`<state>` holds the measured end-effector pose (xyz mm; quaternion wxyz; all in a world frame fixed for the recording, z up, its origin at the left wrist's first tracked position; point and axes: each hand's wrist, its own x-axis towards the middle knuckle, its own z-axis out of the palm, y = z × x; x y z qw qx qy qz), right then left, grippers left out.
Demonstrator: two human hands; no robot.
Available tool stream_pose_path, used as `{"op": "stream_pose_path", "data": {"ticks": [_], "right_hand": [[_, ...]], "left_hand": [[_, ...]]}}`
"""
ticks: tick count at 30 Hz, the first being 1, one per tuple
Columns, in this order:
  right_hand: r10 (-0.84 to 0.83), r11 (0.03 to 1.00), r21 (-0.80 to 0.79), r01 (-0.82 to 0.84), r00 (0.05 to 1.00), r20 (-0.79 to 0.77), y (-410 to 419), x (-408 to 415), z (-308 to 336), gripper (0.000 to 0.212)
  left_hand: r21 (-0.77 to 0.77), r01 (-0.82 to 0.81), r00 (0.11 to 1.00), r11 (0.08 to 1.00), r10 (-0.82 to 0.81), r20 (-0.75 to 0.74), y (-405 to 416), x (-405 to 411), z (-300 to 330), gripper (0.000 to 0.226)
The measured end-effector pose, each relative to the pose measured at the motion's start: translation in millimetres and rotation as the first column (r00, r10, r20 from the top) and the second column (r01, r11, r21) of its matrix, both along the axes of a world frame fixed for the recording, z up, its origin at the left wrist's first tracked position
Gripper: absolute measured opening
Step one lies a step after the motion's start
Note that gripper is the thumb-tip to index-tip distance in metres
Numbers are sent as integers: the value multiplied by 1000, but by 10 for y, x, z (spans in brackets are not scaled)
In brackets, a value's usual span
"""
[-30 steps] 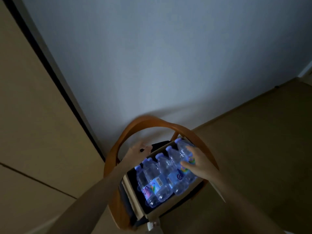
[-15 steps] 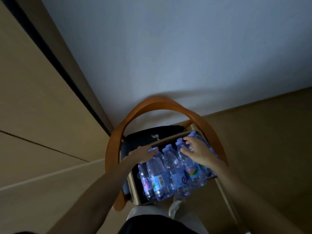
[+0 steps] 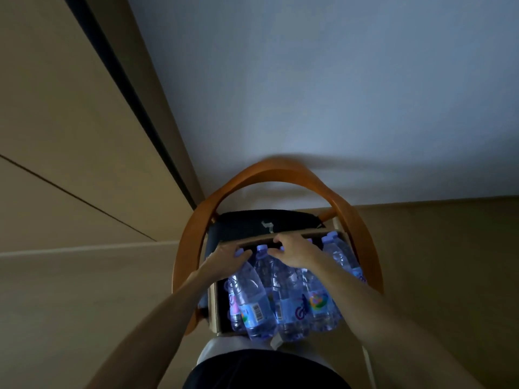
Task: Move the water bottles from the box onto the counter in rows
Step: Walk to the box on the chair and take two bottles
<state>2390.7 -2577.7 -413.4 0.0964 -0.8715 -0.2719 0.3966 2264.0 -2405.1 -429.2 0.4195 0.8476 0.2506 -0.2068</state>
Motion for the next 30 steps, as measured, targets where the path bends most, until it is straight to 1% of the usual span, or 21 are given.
{"op": "stream_pose_path", "data": {"ticks": [2,5,7,10,12,15,17,20,23,26,28,30], "right_hand": [[70,994,-91,-68,998,11,93,-32,-64,42],[163,962,-220,-159,987,-3,164,-42,-132,43],[213,944,-255,-207,977,-7,181,-21,-140,40],[240,940,-240,-244,970,-49,210,-18,-125,31],[234,950,-194,-247,968,-85,192,-29,-97,24],[256,957,-104,-269,959,-123,144,-42,-44,26],[282,957,-39,-288,952,-115,98,-46,2,26],[305,951,83,-299,949,-76,18,-38,81,26],[309,932,193,-306,951,17,-33,-10,189,27],[310,884,338,-323,946,93,-2,-20,335,29],[330,837,414,-358,934,139,112,-58,453,28],[353,790,462,-403,915,195,313,-123,599,25]], "left_hand": [[-25,-13,1000,1000,13,-2,20,-35,39,34],[-37,-11,999,999,10,-35,65,-77,67,27],[-42,-13,999,999,11,-42,86,-83,91,29],[-34,-38,998,999,37,-46,110,-148,128,32],[-41,-43,999,998,41,-35,97,-187,162,34],[-33,-11,998,999,9,-65,62,-206,223,29],[-21,8,997,1000,-10,-75,51,-244,295,24],[-19,3,999,1000,-4,-34,41,-397,411,24],[43,-78,997,996,77,21,8,-604,536,23],[131,-200,975,971,183,127,-57,-846,739,27],[196,-284,951,939,250,180,-80,-1023,908,24],[275,-383,916,882,324,236,-64,-1212,1094,17]]}}
